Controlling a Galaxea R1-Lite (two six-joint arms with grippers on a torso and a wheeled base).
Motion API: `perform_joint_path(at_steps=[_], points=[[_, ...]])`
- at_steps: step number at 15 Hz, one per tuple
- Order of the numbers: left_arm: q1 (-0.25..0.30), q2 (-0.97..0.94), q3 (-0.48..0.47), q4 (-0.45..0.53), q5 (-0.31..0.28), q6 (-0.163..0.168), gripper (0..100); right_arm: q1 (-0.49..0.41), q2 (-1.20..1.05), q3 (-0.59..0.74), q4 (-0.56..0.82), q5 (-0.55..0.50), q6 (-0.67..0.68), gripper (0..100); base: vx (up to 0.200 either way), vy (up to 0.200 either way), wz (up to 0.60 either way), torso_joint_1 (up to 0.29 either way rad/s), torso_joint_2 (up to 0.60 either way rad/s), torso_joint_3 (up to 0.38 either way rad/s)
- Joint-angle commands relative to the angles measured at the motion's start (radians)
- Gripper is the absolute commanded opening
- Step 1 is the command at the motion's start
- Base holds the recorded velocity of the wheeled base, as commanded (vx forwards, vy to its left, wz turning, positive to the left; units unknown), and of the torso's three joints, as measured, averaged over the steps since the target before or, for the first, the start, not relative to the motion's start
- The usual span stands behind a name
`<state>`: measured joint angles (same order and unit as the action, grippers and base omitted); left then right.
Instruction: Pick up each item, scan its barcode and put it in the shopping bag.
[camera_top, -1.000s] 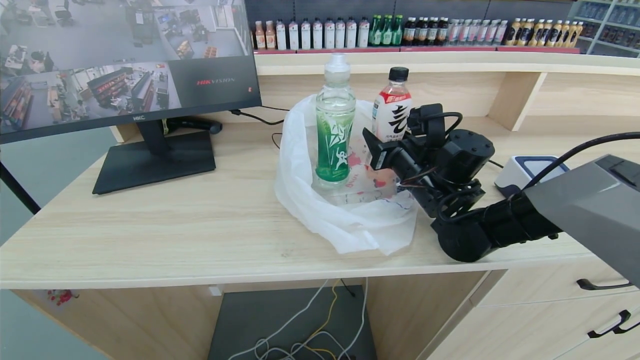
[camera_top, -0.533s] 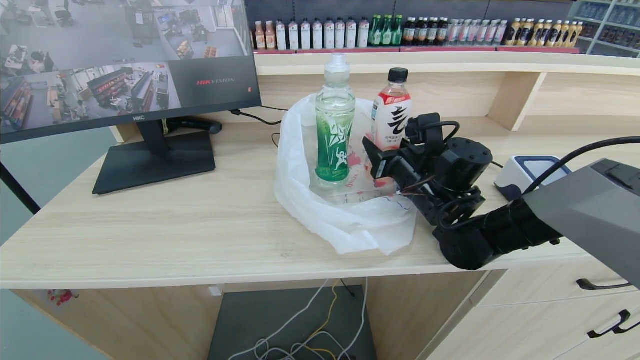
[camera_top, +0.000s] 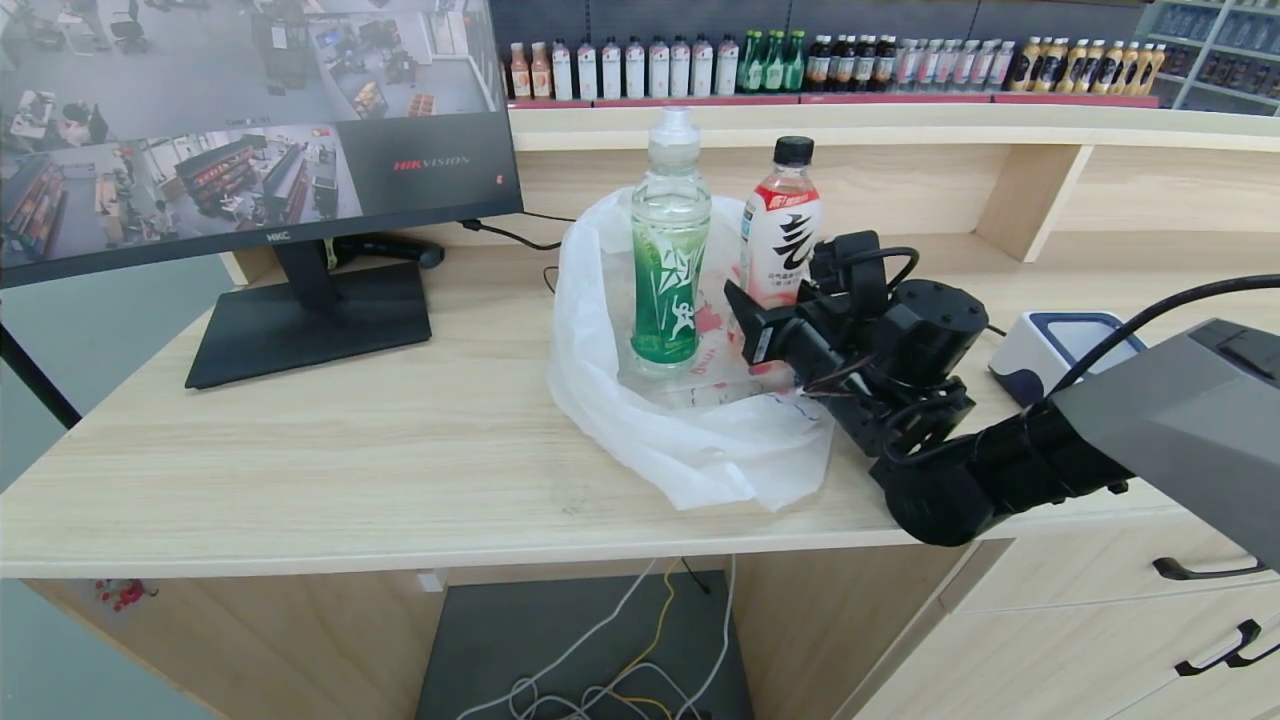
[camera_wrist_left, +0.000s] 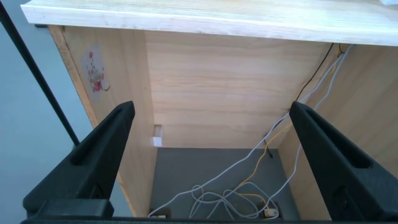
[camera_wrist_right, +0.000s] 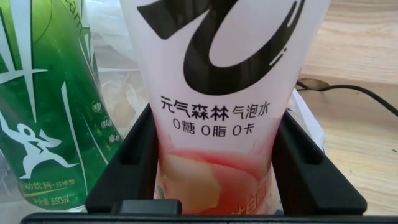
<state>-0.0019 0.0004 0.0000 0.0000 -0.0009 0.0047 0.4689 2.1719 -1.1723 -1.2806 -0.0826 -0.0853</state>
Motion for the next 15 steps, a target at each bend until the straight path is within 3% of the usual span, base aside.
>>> perform_joint_path(at_steps=[1,2,3,8,15], points=[[0.002,0.0,0.0,0.0,0.001,0.0,100,0.0,-0.006,0.007,0.001,-0.002,-0.001,0,0.0,0.0,0.0,0.0,0.0,0.0],[0.0,0.0,0.0,0.0,0.001,0.0,100,0.002,-0.011,0.007,0.001,-0.002,-0.001,0,0.0,0.0,0.0,0.0,0.0,0.0],[0.0,0.0,0.0,0.0,0.001,0.0,100,0.004,-0.012,0.007,0.001,-0.003,-0.001,100,0.0,0.0,0.0,0.0,0.0,0.0],[0.0,0.0,0.0,0.0,0.001,0.0,100,0.013,-0.035,0.013,-0.026,-0.003,-0.001,100,0.0,0.0,0.0,0.0,0.0,0.0],[0.0,0.0,0.0,0.0,0.001,0.0,100,0.022,-0.169,0.16,-0.043,-0.006,-0.005,100,0.0,0.0,0.0,0.0,0.0,0.0]])
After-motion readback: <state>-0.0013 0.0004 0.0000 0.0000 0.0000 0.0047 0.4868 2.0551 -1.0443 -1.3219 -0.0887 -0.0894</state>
